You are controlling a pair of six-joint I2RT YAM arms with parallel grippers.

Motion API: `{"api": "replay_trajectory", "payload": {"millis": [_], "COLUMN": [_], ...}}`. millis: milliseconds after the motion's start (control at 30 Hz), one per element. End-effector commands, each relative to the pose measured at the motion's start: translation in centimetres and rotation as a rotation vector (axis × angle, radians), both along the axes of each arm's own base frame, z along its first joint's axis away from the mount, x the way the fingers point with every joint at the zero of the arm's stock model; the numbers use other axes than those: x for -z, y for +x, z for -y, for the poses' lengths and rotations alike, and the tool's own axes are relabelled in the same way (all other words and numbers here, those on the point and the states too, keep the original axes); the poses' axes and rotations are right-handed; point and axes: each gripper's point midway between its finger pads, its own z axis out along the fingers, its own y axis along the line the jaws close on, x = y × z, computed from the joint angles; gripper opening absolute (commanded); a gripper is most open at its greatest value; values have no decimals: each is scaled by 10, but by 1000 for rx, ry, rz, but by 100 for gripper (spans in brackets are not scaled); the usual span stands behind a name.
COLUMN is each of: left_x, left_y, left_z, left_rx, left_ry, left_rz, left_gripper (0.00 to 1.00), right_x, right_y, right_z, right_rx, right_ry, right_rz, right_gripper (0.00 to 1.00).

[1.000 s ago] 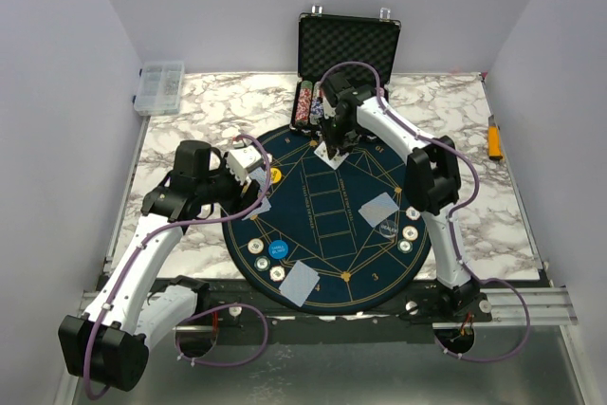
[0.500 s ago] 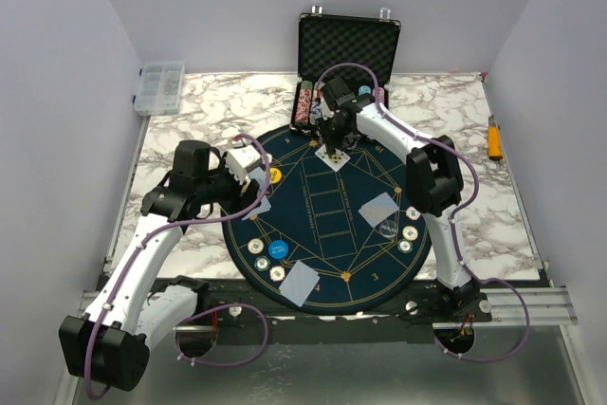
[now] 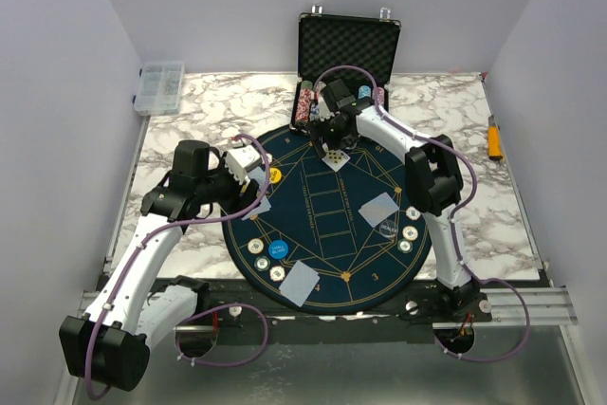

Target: Distribute texas hold em gaming equipment

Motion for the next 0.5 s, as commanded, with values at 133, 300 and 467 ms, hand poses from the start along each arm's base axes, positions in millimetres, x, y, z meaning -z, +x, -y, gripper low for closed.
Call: {"api": "replay_trajectory", "payload": {"millis": [133,300,467], "left_x": [-7,-6,-6], "left_y": [-1,-2,-1], "left_z": [4,4,4], "left_rx": [31,35,36], "left_ry": [-25,-26,-24], "left_rz": [40,39,38], "left_gripper": [0,0,0], "right_x": [7,17,24], "right_y": [13,13,-9], "right_z": [-6,6,-1], "right_rx": [-74,-61,-149], "right_ry": [-7,-68,-14], "right_rz": [28,26,-44], "right_gripper": [91,94,90]}}
